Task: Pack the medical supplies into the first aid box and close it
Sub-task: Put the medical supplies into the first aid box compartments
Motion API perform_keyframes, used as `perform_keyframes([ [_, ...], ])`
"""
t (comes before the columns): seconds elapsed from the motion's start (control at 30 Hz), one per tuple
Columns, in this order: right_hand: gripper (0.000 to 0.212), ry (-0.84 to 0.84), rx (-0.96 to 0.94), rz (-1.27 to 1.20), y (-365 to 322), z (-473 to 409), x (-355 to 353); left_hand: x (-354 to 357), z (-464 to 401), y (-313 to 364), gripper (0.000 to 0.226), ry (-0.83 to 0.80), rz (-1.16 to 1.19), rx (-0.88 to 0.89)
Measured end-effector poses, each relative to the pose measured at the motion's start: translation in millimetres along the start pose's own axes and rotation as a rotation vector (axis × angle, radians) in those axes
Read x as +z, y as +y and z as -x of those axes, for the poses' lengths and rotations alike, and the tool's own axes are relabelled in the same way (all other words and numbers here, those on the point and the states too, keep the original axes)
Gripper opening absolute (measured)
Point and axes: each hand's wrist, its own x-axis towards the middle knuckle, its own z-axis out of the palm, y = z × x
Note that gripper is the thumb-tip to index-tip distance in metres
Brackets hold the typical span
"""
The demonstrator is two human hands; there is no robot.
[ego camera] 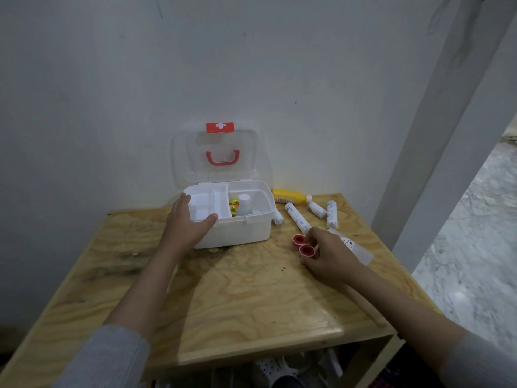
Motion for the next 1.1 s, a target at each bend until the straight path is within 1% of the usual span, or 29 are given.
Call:
perform_keyframes([
  [0.1, 0.035, -0.034, 0.013, -0.03, -4.6, -3.0, -2.7, -0.4, 0.3, -0.1, 0.087, 0.0, 0.004, 0.002],
  [0.23, 0.029, 0.018, 0.064, -0.06, -5.2, -11.5, -7.7, 0.4, -0.1, -0.1, 0.087, 0.004, 0.001, 0.004],
  [0.43, 0.027, -0.154, 0.136, 0.009, -12.7, -23.1, -16.0, 0.4, -0.4, -0.1, 0.086, 0.008, 0.006, 0.002],
  [0.57, 0.021, -0.218, 0.195, -0.019, -14.0, -32.3, -18.9, 0.8, -0.4, 0.4, 0.086, 0.007, -0.005, -0.002],
  [0.83, 0.023, -0.337, 0.195, 0.006, -17.3, -44.9, -26.2, 0.7, -0.7, 0.5, 0.087, 0.006, -0.003, -0.005],
  [0.97, 0.021, -0.3, 0.142, -0.02, -25.4, -41.5, -32.8, -0.2, 0.1, 0.0, 0.089, 0.008, 0.017, 0.0],
  [1.03, 0.014, -0.233, 0.083, -0.073, -37.5, -39.0, -45.9, 0.3, 0.8, -1.3, 0.09, 0.016, 0.024, 0.002],
  [1.1, 0.011, -0.154, 0.019, -0.112, -56.8, -39.1, -63.8, 0.7, 1.5, -1.4, 0.092, 0.02, 0.003, 0.012],
])
